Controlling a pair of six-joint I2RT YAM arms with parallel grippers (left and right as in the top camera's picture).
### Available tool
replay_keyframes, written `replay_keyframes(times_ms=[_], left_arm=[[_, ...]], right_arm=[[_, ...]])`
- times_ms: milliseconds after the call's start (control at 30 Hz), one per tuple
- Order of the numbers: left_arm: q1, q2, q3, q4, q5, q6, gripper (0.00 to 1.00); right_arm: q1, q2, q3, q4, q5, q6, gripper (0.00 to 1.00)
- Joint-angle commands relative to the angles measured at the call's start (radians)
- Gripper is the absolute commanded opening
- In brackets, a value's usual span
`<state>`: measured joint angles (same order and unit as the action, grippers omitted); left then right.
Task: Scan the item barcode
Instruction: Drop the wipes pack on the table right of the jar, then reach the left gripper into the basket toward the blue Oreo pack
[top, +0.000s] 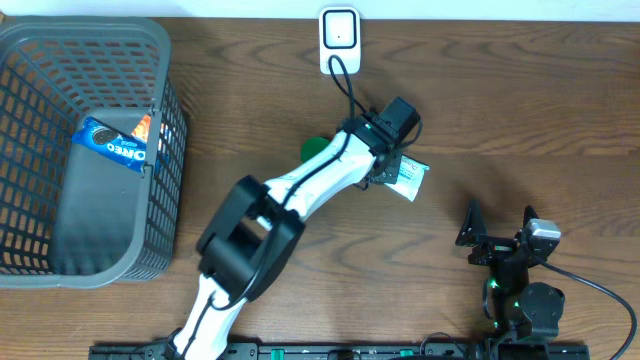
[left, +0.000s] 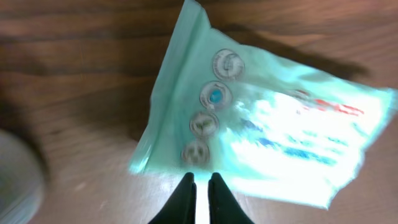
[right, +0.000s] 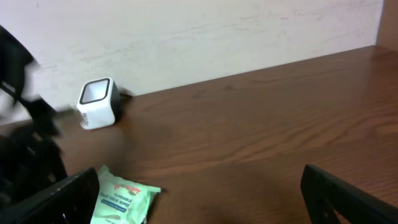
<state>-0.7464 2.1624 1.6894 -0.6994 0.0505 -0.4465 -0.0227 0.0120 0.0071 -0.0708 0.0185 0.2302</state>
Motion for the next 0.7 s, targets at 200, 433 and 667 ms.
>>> replay_keyframes(times_ms=[200,433,667], left_arm=[[0.023,-0.48,0.048,-0.087,-0.303,0.034,0.98],[0.191,-0.731,0.048,-0.222,-0.59,-0.006,0.98],[0.652,-0.811,0.047,-0.398,-0.581,-0.187,0.98]], right_arm=[[0.01,-0.005,-0.002,-0.003,0.005,0.008,0.99],[0.01,-0.005,-0.002,-0.003,0.005,0.008,0.99],[0.01,-0.005,-0.002,-0.003,0.005,0.008,0.99]])
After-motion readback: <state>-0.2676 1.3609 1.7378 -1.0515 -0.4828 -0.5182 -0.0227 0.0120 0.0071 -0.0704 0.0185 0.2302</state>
